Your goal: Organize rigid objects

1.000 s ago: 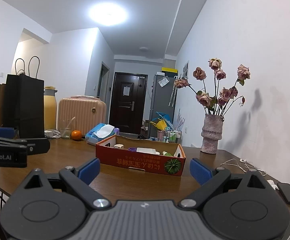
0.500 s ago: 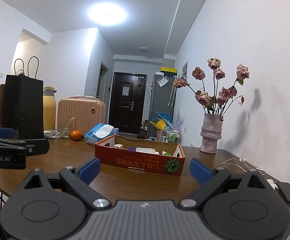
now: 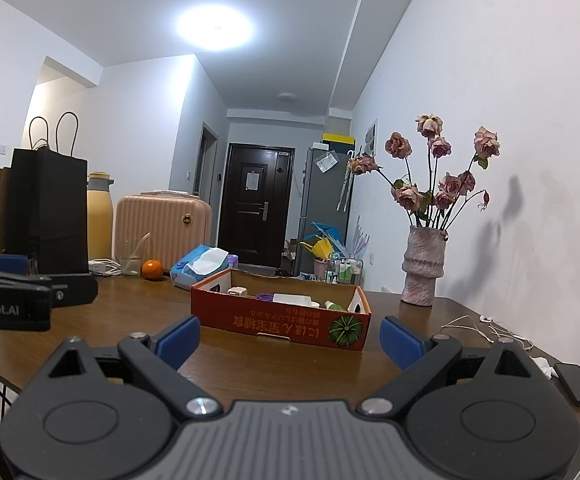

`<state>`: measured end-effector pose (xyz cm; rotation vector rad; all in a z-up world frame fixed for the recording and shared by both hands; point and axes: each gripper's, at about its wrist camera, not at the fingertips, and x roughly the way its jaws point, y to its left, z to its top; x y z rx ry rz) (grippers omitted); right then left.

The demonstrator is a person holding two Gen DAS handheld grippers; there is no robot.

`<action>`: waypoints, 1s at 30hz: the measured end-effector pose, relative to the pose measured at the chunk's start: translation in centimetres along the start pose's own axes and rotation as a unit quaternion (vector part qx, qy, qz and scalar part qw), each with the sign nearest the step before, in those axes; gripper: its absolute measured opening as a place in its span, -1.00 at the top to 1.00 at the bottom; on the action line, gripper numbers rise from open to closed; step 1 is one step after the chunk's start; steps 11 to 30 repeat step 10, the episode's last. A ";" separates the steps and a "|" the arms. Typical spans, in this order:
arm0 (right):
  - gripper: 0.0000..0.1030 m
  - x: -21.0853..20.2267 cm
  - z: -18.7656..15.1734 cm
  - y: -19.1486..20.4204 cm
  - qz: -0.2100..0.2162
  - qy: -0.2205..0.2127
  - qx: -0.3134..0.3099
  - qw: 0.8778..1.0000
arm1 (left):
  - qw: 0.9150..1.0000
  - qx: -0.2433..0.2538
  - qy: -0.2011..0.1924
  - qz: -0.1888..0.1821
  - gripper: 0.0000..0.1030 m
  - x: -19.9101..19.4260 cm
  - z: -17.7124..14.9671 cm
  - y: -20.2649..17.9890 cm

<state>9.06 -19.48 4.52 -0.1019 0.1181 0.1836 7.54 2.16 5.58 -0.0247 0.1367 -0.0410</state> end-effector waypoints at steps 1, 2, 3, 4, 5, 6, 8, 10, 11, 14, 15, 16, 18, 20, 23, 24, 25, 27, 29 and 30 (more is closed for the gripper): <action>-0.88 0.0 0.0 0.0 0.000 0.000 0.000 1.000 | 1.000 -0.001 -0.001 0.001 -1.00 -0.1 0.0 0.0; -0.88 0.0 0.0 0.0 0.000 0.000 0.000 1.000 | 1.000 -0.001 -0.002 0.001 -1.00 -0.1 0.0 0.0; -0.88 0.0 -0.1 0.0 0.000 0.000 0.000 1.000 | 1.000 -0.001 -0.002 0.001 -1.00 -0.1 0.0 0.0; -0.88 0.0 -0.1 0.1 0.000 0.000 0.000 1.000 | 1.000 -0.001 -0.001 0.001 -1.00 -0.1 0.0 0.0; -0.88 -0.1 -0.1 0.1 0.000 0.000 0.000 1.000 | 1.000 -0.001 -0.001 0.001 -1.00 -0.1 -0.1 0.0; -0.88 0.0 -0.1 0.0 0.000 0.000 0.001 1.000 | 1.000 -0.001 -0.001 0.001 -1.00 -0.1 0.0 0.0; -0.88 0.0 -0.1 0.0 0.000 0.000 0.001 1.000 | 1.000 -0.002 -0.002 0.000 -1.00 -0.1 0.0 0.0; -0.88 0.0 -0.2 0.1 0.001 0.002 0.002 1.000 | 1.000 -0.005 -0.003 -0.002 -1.00 -0.2 0.0 0.2; -0.88 0.0 -0.2 0.1 0.001 0.002 0.002 1.000 | 1.000 -0.005 -0.003 -0.002 -1.00 -0.2 0.0 0.2; -0.88 0.0 -0.2 0.1 0.001 0.002 0.002 1.000 | 1.000 -0.005 -0.003 -0.002 -1.00 -0.2 0.0 0.2; -0.88 0.0 -0.2 0.1 0.001 0.002 0.002 1.000 | 1.000 -0.005 -0.003 -0.002 -1.00 -0.2 0.0 0.2; -0.88 0.0 -0.2 0.1 0.001 0.002 0.002 1.000 | 1.000 -0.005 -0.003 -0.002 -1.00 -0.2 0.0 0.2; -0.88 0.0 -0.2 0.1 0.001 0.002 0.002 1.000 | 1.000 -0.005 -0.003 -0.002 -1.00 -0.2 0.0 0.2; -0.88 0.0 -0.2 0.1 0.001 0.002 0.002 1.000 | 1.000 -0.005 -0.003 -0.002 -1.00 -0.2 0.0 0.2; -0.88 0.0 -0.2 0.1 0.001 0.002 0.002 1.000 | 1.000 -0.005 -0.003 -0.002 -1.00 -0.2 0.0 0.2; -0.88 0.0 -0.2 0.1 0.001 0.002 0.002 1.000 | 1.000 -0.005 -0.003 -0.002 -1.00 -0.2 0.0 0.2; -0.88 0.0 -0.2 0.1 0.001 0.002 0.002 1.000 | 1.000 -0.005 -0.003 -0.002 -1.00 -0.2 0.0 0.2; -0.88 0.0 -0.2 0.1 0.001 0.002 0.002 1.000 | 1.000 -0.005 -0.003 -0.002 -1.00 -0.2 0.0 0.2; -0.88 0.0 -0.2 0.1 0.001 0.002 0.002 1.000 | 1.000 -0.005 -0.003 -0.002 -1.00 -0.2 0.0 0.2; -0.88 0.0 -0.2 0.1 0.001 0.002 0.002 1.000 | 1.000 -0.005 -0.003 -0.002 -1.00 -0.2 0.0 0.2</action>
